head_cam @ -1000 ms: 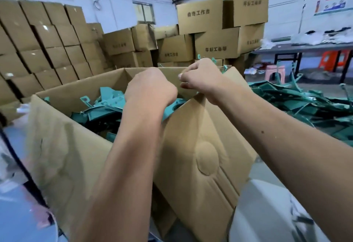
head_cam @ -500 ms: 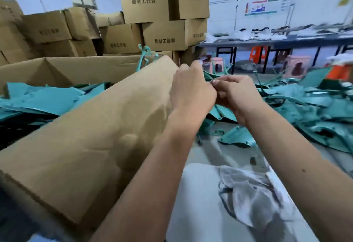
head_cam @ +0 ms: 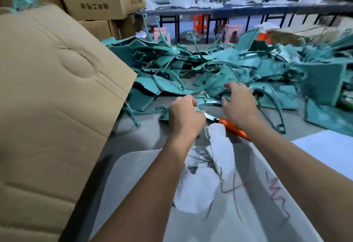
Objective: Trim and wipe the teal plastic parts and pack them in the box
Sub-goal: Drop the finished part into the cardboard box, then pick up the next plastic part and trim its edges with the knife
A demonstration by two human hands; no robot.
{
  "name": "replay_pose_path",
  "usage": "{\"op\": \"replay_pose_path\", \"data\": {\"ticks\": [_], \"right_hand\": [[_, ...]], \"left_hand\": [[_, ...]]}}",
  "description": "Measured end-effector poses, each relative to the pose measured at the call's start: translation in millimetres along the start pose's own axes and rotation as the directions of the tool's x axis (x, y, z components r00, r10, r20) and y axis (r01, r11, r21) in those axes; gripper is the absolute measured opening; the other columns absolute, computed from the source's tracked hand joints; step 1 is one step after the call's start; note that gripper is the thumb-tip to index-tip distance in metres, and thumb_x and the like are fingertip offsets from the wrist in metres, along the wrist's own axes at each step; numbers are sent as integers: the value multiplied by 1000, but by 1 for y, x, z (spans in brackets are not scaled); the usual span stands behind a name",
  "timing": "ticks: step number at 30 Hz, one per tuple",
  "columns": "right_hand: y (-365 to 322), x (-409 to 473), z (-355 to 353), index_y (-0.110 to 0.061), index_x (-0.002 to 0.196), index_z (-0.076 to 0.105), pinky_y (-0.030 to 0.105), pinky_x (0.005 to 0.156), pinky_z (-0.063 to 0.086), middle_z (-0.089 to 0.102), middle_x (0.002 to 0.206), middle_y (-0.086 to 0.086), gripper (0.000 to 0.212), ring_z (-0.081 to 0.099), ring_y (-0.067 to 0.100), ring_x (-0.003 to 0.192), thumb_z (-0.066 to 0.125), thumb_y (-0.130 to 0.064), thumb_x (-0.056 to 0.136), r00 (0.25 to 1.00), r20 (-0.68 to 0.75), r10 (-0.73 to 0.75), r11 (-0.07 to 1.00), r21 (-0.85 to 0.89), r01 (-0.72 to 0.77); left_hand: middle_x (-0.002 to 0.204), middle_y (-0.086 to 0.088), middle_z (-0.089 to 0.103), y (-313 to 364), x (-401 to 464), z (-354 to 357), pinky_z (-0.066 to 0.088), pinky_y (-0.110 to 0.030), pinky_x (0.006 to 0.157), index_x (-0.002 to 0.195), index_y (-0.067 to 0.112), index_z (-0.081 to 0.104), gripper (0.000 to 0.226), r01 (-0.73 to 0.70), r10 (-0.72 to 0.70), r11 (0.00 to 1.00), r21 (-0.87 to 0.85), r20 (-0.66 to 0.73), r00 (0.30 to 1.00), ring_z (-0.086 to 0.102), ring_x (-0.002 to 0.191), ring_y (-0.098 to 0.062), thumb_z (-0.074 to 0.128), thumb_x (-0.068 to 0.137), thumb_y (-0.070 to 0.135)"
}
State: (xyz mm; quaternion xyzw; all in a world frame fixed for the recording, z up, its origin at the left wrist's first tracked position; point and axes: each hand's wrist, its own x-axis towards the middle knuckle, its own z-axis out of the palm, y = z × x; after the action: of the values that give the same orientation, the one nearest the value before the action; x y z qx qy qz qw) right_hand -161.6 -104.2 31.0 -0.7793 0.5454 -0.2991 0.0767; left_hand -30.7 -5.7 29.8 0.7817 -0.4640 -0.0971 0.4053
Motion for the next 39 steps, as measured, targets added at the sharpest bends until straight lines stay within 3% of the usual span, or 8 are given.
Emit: {"op": "replay_pose_path", "data": {"ticks": [7,10,14,19,23,29,35,39], "right_hand": [[-24,19,28,-16,135,58,48,100,47,70,122,11,57,46,38,130,67,-55,95,946,322,-27,992,-107,64],[-27,20,17,-19,129,68,47,107,44,72,126,4,45,53,33,127,74,-46,93,981,170,-96,995,29,92],[-29,11,-15,-28,131,70,42,97,31,70,116,-4,40,45,28,117,72,-44,95,958,26,-287,950,138,281],[-23,-4,-31,-30,138,66,37,99,23,65,124,-7,44,44,22,123,72,-36,94,884,-151,-443,884,94,459],[-1,-37,-14,-21,134,63,40,104,36,62,125,3,42,48,27,119,69,-35,95,919,-330,-217,955,125,271],[43,-66,15,-23,129,62,48,97,44,60,123,9,42,47,35,119,63,-50,97,974,216,66,967,-253,-9],[44,-60,6,-5,122,63,32,80,37,61,110,10,26,53,22,94,53,-24,108,984,-156,-91,987,120,110],[20,-73,0,-1,101,62,31,66,34,58,84,3,30,52,23,72,39,-17,111,908,-318,-271,865,334,375]], "left_hand": [[111,0,64,-22,4,8,41,-29,81,102,20,67,23,57,-62,995,-82,-56,997,58,102,-20,59,83,11],[116,2,58,-40,12,1,40,-34,91,105,28,60,17,117,-125,991,-67,-137,983,51,112,-20,56,89,24],[128,0,65,-58,24,-16,50,-50,100,132,28,54,58,312,-322,914,-258,7,947,61,116,-27,55,88,65],[100,-2,79,-62,22,-22,61,-38,72,110,18,70,16,197,-84,748,-633,205,975,76,94,-24,70,97,27],[118,-10,72,-61,12,-12,58,-51,94,123,12,63,26,169,-238,716,-677,-8,971,70,109,-32,60,103,29],[114,-4,73,-79,-6,-3,57,-47,96,114,18,65,17,123,-286,680,-722,-107,952,71,106,-23,60,102,29],[115,-9,76,-81,-3,-10,59,-42,90,123,11,67,29,183,-292,457,-870,48,955,73,105,-28,66,99,28],[85,-2,77,-71,-3,-10,55,-22,56,111,9,68,24,296,-306,330,-896,195,932,72,67,-13,64,99,30]]}}
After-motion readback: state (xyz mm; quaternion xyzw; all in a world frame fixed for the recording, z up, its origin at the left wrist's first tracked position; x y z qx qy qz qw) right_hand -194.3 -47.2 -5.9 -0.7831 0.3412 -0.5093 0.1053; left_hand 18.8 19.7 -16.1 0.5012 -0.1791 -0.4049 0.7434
